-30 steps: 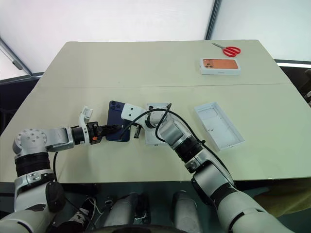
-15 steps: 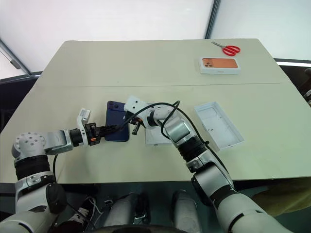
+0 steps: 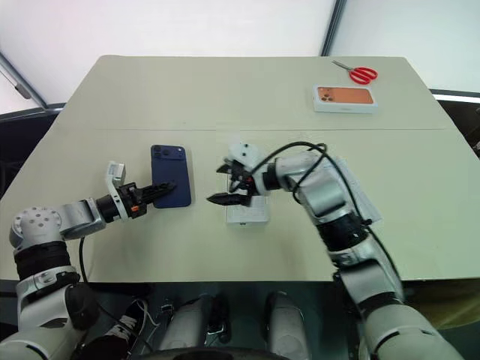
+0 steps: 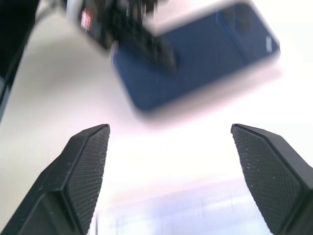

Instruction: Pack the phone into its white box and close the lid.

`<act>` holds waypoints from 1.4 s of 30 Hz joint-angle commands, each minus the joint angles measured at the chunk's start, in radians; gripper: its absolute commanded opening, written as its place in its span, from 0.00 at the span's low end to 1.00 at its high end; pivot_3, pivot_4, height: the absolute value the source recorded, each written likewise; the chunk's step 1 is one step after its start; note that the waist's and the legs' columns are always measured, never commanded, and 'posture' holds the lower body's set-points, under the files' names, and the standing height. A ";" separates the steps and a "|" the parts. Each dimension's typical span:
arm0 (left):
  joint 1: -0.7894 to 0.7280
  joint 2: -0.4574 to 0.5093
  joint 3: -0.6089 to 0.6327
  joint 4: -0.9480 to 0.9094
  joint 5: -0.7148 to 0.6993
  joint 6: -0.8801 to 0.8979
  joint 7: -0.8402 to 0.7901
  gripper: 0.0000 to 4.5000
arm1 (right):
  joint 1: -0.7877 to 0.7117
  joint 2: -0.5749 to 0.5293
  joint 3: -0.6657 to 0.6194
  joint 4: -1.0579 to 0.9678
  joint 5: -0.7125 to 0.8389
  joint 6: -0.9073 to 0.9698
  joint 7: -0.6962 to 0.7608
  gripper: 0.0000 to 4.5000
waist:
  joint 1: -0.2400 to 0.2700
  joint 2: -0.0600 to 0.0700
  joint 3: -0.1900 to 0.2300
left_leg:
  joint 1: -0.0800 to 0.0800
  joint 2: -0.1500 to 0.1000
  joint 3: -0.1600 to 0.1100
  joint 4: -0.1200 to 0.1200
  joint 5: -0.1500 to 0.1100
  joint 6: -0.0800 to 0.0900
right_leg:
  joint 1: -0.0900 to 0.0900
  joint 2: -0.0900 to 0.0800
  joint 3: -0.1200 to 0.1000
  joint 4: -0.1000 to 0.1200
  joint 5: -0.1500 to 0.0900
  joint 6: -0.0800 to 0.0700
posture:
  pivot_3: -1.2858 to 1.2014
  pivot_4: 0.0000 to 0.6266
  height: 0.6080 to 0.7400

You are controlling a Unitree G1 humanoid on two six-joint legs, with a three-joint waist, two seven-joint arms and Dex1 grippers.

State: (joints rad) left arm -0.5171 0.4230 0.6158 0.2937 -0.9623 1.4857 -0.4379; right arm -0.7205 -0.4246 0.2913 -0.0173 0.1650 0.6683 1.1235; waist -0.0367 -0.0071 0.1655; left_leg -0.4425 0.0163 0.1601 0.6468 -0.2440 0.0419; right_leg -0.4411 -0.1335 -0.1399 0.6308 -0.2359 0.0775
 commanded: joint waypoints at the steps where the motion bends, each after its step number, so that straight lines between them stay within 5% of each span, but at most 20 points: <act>1: -0.017 0.020 -0.004 -0.040 -0.027 -0.037 -0.048 0.00 | 0.052 -0.103 0.018 -0.129 0.029 -0.048 0.087 0.94 | 0.000 -0.001 0.001 | 0.000 0.000 0.000 0.000 0.000 0.000 | 0.000 0.000 0.000 0.000 0.000 0.000 | 0.52 0.24 0.98; 12: -0.029 -0.011 -0.037 -0.080 -0.040 -0.031 -0.035 0.00 | 0.160 -0.212 0.100 -0.147 -0.049 -0.172 0.082 0.94 | 0.006 -0.008 0.007 | 0.000 0.001 -0.001 0.004 0.000 0.000 | 0.002 0.000 -0.001 0.000 0.000 0.000 | 0.52 0.24 0.98; 16: -0.027 -0.025 -0.032 -0.092 -0.051 -0.016 -0.018 0.00 | 0.159 -0.216 0.114 -0.117 -0.079 -0.199 0.065 0.68 | 0.020 -0.008 0.008 | 0.000 0.001 -0.001 0.004 0.000 0.000 | 0.002 0.000 -0.002 0.000 0.000 0.000 | 0.52 0.24 0.98; 26: -0.032 -0.041 -0.024 -0.107 -0.057 -0.001 0.005 0.00 | 0.156 -0.215 0.126 -0.078 -0.114 -0.212 0.047 0.68 | 0.025 -0.009 0.008 | 0.000 0.001 -0.002 0.006 0.000 0.001 | 0.004 0.000 -0.004 0.000 0.000 0.000 | 0.52 0.24 0.98; 30: -0.027 -0.044 -0.027 -0.110 -0.056 -0.001 0.007 0.00 | 0.156 -0.213 0.130 -0.075 -0.121 -0.218 0.044 0.27 | 0.025 -0.009 0.008 | 0.000 0.001 -0.003 0.007 0.000 0.001 | 0.006 0.000 -0.005 0.000 0.000 0.000 | 0.52 0.24 0.98; 42: -0.058 -0.028 -0.004 -0.094 -0.081 0.017 0.020 0.00 | 0.142 -0.092 0.168 -0.036 -0.166 -0.191 -0.054 0.27 | 0.017 -0.009 0.008 | 0.001 0.004 -0.006 0.013 0.000 0.001 | 0.010 0.003 -0.007 0.001 0.001 -0.001 | 0.52 0.24 0.98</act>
State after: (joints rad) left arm -0.5411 0.3841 0.5812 0.2234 -0.9992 1.5026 -0.4080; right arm -0.5691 -0.5505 0.4229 -0.0744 0.0136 0.4729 1.1000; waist -0.0193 -0.0160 0.1733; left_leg -0.4412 0.0224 0.1540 0.6606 -0.2436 0.0425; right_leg -0.4307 -0.1287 -0.1473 0.6319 -0.2349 0.0759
